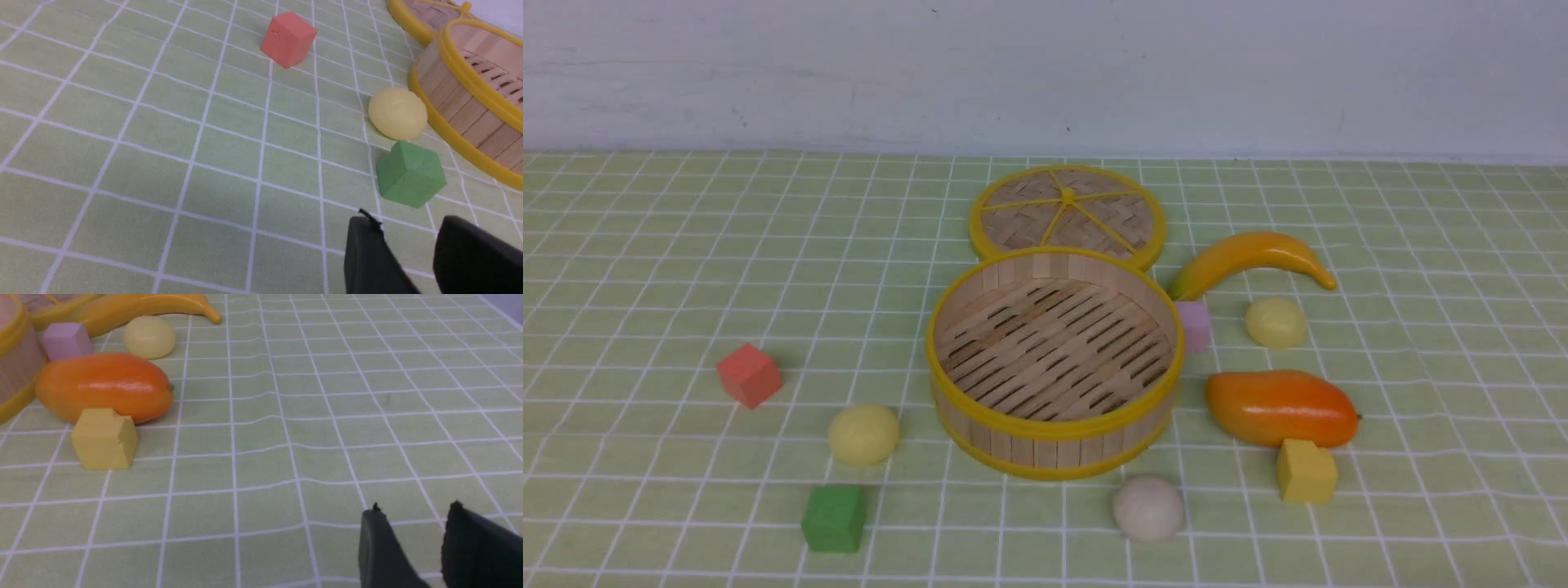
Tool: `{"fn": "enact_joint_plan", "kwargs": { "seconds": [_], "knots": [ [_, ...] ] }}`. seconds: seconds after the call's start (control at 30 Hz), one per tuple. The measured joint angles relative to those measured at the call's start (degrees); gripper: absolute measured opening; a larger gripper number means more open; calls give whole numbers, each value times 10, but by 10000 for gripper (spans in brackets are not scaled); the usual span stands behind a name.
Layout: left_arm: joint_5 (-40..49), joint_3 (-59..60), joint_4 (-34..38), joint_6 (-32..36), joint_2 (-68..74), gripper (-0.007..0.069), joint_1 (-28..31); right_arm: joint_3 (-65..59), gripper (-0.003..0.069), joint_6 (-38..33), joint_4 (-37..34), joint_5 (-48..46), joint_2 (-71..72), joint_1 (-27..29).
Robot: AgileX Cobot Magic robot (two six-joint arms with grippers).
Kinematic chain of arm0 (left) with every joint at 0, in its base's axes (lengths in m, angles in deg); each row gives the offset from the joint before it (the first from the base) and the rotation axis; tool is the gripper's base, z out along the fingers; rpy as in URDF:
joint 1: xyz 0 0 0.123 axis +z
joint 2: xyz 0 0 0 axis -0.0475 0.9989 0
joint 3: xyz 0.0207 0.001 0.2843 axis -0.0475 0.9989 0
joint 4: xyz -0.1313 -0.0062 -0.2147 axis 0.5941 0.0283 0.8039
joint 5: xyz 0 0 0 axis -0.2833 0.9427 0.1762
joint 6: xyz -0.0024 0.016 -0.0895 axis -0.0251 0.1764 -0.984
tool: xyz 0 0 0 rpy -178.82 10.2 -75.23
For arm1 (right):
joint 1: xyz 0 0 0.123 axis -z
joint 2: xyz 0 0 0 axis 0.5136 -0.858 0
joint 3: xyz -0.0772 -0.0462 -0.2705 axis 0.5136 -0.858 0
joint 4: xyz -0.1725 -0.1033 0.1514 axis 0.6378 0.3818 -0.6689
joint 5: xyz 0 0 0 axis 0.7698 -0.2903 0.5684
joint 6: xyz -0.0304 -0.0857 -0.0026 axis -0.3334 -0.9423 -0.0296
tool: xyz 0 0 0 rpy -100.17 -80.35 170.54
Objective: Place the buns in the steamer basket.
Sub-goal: Use the left arm to grab a steamed stuffed bun
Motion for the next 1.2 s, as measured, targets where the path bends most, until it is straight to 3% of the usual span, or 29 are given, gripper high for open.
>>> {"fn": "enact_joint_plan", "kwargs": {
  "seconds": [0.27,0.73,1.0,1.2],
  "knots": [
    [0,0,-1,1,0,238,0,0,239,0,0,0,0,0],
    [-7,0,-74,14,0,238,0,0,239,0,0,0,0,0],
    [-113,0,-69,14,0,238,0,0,239,0,0,0,0,0],
    [-237,0,-1,11,0,238,0,0,239,0,0,0,0,0]
  ]
}}
